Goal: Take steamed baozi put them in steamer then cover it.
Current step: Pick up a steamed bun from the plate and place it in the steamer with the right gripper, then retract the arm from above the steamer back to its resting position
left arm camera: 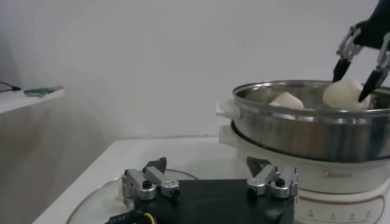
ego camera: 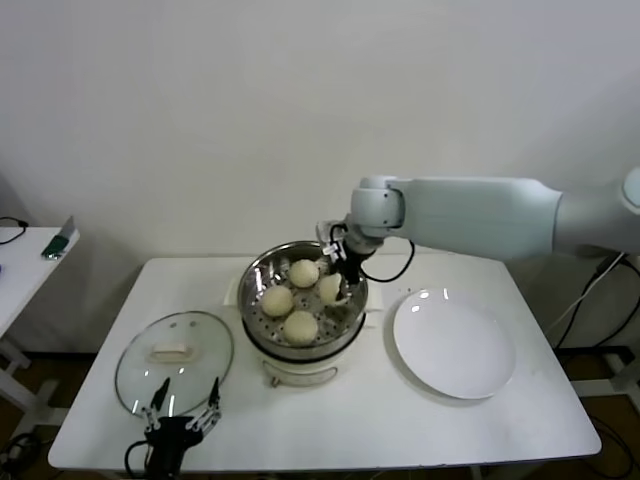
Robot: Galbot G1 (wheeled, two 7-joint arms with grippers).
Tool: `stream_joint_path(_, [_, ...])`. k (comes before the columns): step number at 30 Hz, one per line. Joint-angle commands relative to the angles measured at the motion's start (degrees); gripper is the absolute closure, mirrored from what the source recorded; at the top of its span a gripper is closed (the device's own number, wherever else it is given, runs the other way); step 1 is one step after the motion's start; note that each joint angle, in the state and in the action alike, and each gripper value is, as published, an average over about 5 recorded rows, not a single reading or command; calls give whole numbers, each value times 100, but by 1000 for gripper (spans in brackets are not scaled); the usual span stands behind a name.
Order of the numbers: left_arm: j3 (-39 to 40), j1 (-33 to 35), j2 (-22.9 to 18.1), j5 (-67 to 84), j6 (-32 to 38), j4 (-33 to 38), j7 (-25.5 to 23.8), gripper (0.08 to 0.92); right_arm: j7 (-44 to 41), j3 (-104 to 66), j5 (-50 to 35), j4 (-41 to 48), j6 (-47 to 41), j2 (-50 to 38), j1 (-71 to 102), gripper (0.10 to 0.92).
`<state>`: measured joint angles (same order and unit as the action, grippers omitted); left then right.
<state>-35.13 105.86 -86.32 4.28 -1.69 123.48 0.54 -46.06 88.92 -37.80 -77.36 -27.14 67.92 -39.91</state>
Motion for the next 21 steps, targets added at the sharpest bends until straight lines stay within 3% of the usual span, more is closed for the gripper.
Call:
stream_joint_path(1, [-2, -2, 14, 14, -6, -11, -3, 177, 97, -31, 276, 112, -74, 156, 414, 431])
stream_joint_path(7, [-3, -14, 15, 25, -17, -2, -3, 177, 30, -77, 289, 123, -5, 145, 409, 418])
stream_joint_path(15, [-13, 11, 54, 153, -171, 73, -30, 177, -372, -324, -50, 104, 379, -107, -22, 238])
stream_joint_path(21, [-9, 29, 75, 257, -106, 74, 21, 177, -396, -780, -420, 21, 483, -891, -367, 203])
